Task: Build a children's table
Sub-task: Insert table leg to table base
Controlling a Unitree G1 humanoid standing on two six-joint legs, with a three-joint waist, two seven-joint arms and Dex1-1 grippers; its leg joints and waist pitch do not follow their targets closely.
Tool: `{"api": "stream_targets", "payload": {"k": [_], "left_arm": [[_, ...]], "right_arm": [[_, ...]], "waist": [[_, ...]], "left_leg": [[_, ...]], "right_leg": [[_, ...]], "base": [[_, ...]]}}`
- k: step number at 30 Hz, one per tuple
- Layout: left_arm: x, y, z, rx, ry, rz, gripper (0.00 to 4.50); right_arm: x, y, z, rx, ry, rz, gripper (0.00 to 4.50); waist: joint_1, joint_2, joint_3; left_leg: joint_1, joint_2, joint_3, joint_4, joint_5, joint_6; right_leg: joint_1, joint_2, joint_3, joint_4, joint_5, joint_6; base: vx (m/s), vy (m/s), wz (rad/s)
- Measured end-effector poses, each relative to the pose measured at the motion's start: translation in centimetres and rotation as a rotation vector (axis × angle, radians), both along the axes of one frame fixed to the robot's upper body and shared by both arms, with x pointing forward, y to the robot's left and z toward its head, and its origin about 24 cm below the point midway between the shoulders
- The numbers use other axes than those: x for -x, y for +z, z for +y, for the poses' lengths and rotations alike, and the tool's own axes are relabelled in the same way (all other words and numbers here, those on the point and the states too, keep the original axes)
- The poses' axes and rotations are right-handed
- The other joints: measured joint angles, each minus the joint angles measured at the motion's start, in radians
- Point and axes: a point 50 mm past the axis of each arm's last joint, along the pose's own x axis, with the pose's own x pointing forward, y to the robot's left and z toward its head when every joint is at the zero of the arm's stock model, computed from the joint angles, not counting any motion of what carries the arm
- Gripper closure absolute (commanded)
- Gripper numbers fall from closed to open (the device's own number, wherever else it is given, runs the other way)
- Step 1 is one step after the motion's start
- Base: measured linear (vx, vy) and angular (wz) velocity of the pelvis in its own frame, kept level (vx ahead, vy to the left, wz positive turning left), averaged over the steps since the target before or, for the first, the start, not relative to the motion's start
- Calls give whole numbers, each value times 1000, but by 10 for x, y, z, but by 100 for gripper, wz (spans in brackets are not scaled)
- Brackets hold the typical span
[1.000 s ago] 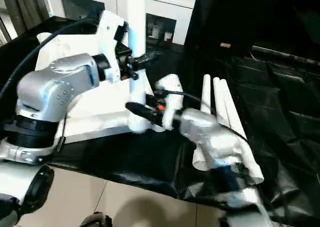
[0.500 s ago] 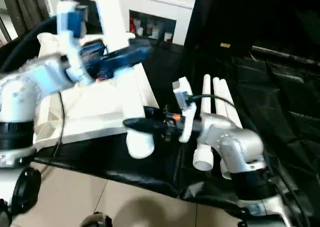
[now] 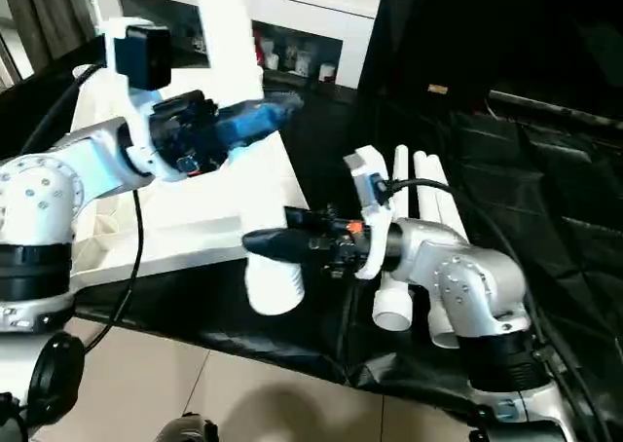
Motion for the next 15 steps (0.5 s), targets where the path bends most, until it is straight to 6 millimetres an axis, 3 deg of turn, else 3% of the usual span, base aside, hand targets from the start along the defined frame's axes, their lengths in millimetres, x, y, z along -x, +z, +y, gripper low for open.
{"api": "stream_targets", "payload": {"k": [5, 7, 10, 11, 15], "left_arm": [[-2, 0, -1, -6, 13, 7, 259], [-3, -1, -1, -14, 27, 2, 264], [-12, -3, -2, -108, 195, -32, 264], [-13, -4, -5, -149, 234, -49, 265], [-17, -8, -11, -233, 321, -78, 265]], "right_arm": [[-3, 0, -1, 23, -37, -41, 263], [-4, -1, 1, 28, -52, -54, 193], [-17, -7, 10, 84, -179, -65, 190], [-20, -10, 12, 109, -215, -65, 164], [-27, -11, 17, 170, -292, -105, 148]], "waist": [[0, 0, 0], [0, 0, 0], [-3, 0, 0], [-1, -1, 0], [-2, -1, 0]], "left_leg": [[0, 0, 0, 0, 0, 0], [0, 0, 0, 0, 0, 0], [0, 0, 0, 0, 0, 0], [0, 0, 0, 0, 0, 0], [0, 0, 0, 0, 0, 0]], "right_leg": [[0, 0, 0, 0, 0, 0], [0, 0, 0, 0, 0, 0], [0, 0, 0, 0, 1, 0], [0, 0, -1, 0, 1, 1], [0, -1, 0, -1, 1, 1]], "base": [[0, 0, 0], [0, 0, 0], [0, 0, 0], [0, 0, 0], [0, 0, 0]]}}
